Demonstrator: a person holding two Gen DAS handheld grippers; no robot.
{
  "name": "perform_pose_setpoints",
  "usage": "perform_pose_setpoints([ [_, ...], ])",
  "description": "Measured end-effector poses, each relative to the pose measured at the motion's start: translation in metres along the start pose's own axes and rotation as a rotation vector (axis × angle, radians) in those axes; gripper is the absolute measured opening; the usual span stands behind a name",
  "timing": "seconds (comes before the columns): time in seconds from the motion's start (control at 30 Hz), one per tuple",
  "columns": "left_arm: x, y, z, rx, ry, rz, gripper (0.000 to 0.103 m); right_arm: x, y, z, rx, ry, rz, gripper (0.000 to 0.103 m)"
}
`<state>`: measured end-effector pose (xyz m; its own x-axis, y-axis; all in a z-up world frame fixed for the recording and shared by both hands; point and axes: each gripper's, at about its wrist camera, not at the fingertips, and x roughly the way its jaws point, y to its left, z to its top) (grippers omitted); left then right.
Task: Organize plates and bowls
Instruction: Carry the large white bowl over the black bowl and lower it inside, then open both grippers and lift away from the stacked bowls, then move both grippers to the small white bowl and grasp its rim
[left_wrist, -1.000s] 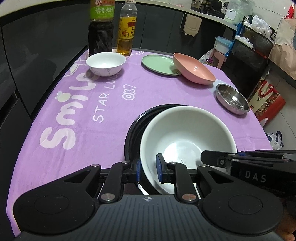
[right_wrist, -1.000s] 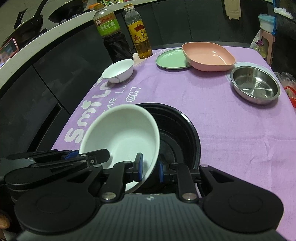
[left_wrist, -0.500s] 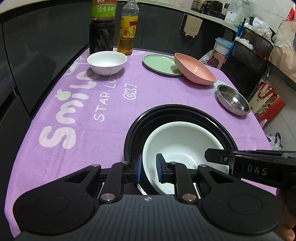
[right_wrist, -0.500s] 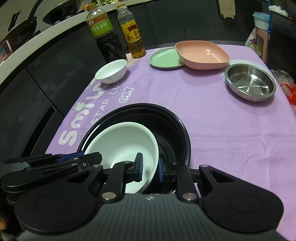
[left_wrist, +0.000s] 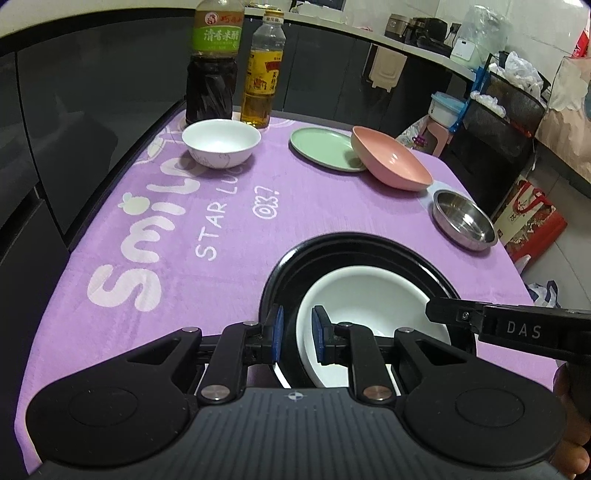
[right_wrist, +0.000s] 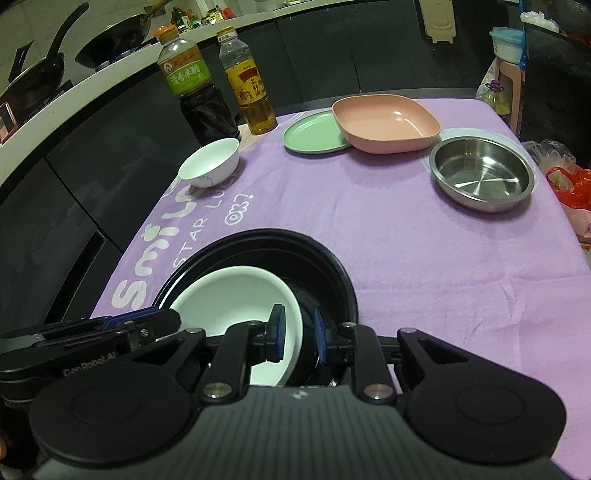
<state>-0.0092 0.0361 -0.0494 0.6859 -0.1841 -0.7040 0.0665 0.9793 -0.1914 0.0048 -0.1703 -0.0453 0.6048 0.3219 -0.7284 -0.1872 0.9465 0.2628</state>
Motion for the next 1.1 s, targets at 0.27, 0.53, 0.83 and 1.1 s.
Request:
perform_pose_setpoints([
  [0.27, -0.004, 0.007, 0.009, -0.027, -0.020, 0.007, 0.016, -0.001, 0.001, 0.009, -0.013, -0.016, -0.001, 0.017],
  [0.53, -0.003, 0.027, 0.029, -0.093, -0.072, 0.048, 0.020, 0.004, 0.010, 0.024, -0.057, -0.025, -0.013, 0.018],
  [0.83, 0.026, 0.054, 0.059, -0.153, -0.055, 0.134, 0.020, 0.025, 0.014, 0.049, -0.083, -0.003, -0.002, 0.018],
  [1.1, 0.048, 0.072, 0.083, -0.189, -0.034, 0.176, 0.020, 0.054, 0.027, 0.080, -0.120, 0.023, -0.010, 0.025],
])
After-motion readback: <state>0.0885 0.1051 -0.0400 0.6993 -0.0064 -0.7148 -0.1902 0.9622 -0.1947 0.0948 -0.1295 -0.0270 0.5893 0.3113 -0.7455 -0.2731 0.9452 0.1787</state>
